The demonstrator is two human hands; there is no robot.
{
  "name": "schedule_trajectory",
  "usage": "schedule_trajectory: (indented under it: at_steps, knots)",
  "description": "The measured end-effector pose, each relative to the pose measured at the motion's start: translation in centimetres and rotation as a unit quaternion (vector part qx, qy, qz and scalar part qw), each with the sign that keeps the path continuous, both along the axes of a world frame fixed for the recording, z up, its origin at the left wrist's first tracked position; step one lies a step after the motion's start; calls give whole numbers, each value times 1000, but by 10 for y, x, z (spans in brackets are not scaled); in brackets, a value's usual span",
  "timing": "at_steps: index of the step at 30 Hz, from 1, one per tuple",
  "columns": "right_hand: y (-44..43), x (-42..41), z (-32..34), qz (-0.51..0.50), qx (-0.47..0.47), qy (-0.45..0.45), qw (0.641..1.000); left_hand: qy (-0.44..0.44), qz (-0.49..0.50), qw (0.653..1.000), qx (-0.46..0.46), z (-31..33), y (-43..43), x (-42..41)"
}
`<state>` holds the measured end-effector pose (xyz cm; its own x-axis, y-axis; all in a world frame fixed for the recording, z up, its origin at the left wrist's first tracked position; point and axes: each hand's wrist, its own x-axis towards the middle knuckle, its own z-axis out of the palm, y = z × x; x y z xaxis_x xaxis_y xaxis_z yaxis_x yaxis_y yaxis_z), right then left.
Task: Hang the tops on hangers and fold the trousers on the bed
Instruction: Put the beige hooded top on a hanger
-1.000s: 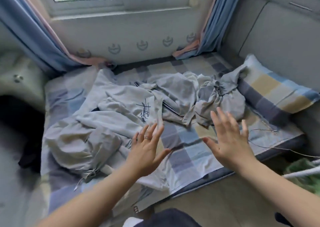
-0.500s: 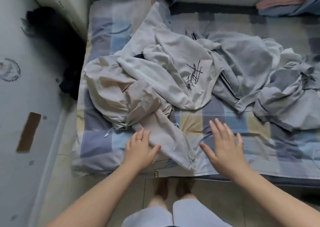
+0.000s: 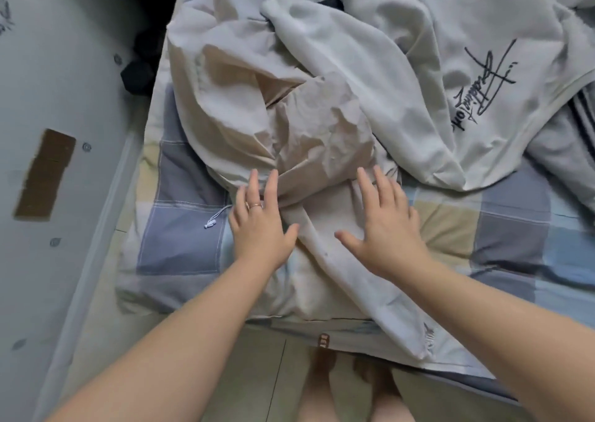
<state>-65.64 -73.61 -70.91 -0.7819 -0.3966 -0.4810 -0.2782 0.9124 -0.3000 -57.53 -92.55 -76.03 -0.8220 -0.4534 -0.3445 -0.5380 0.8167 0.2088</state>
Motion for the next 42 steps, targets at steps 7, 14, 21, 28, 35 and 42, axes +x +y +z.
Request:
schedule_trajectory:
  at_steps: [7, 14, 21, 28, 35, 42]
  knots:
    - [-61, -74, -56, 20, -6, 35, 999, -41, -48, 998, 15, -36, -47, -69]
    - [-64, -89, -66, 26, -38, 32, 998, -39, -81, 987, 134, -39, -39, -66]
    - [-35, -52, -31, 148, -30, -53, 987, 28, 72, 917, 390, 20, 5, -3]
    - [13, 18, 62, 14, -159, -118, 980, 129, 171, 879, 427, 111, 38, 57]
    - [67, 73, 204, -153, -333, -96, 926, 84, 22, 910, 405, 210, 79, 66]
    - [143, 78, 332, -234, -439, -27, 867, 135, -98, 960, 223, 277, 128, 31]
